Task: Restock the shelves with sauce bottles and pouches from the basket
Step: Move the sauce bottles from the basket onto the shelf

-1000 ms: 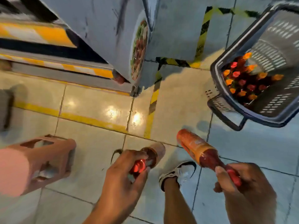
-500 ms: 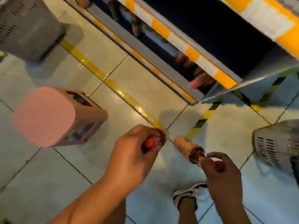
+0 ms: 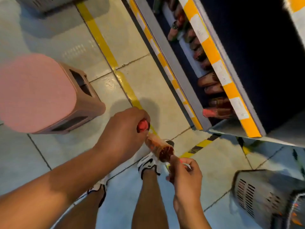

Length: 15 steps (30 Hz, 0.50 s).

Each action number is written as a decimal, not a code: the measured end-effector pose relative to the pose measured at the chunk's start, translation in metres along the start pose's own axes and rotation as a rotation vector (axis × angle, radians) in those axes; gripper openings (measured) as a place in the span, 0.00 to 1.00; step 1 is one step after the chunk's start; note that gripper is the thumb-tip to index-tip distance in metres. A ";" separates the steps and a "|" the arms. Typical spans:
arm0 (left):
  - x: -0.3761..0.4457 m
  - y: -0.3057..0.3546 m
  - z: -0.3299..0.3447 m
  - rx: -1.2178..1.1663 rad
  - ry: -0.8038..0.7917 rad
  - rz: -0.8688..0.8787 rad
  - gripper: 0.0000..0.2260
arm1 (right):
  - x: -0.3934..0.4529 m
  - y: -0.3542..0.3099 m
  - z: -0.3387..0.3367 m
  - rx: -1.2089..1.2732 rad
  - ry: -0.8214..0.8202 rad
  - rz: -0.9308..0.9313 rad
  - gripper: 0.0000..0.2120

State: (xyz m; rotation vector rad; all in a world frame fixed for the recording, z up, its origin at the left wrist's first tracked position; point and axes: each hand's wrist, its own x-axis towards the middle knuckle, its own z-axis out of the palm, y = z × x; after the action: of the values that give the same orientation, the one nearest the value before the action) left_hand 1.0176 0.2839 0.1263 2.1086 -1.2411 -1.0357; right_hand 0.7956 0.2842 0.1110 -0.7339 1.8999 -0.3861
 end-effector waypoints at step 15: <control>0.212 0.062 0.142 -0.356 0.064 -0.032 0.12 | 0.225 -0.098 0.004 0.402 0.217 -0.013 0.13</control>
State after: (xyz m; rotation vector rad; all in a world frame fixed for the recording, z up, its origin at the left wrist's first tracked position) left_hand 0.9358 0.0642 0.0085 1.8751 -0.9162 -1.1019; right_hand 0.7635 0.0645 0.0055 -0.4485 1.9337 -0.8556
